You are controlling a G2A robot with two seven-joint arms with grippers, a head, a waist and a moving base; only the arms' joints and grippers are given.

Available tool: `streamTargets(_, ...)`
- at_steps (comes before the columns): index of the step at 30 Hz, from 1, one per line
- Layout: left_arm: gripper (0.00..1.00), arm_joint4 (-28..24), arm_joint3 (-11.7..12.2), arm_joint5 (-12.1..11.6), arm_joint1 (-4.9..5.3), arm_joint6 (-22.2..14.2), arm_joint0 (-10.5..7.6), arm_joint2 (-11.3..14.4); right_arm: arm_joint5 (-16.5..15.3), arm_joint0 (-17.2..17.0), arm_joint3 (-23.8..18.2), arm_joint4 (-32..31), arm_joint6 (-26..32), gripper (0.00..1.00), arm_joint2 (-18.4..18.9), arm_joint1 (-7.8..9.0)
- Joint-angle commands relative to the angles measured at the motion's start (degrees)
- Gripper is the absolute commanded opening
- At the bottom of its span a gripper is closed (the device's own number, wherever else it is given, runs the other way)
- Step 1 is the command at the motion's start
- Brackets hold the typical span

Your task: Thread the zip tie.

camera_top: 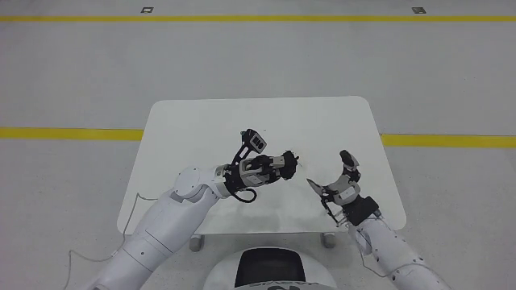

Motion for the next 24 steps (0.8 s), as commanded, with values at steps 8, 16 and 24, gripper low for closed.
streamTargets(8,0.0,0.0,0.0,0.0,0.0,0.0,0.0,0.0,-10.0,-4.3,-4.0,4.6,3.4,1.0,5.5,1.59)
streamTargets(16,0.0,0.0,0.0,0.0,0.0,0.0,0.0,0.0,-10.0,-4.3,-4.0,4.6,3.4,1.0,5.5,1.59)
streamTargets(24,0.0,-5.9,-4.4,4.7,0.37,5.0,3.35,-1.9,-10.0,-4.3,-4.0,4.6,3.4,1.0,5.5,1.59)
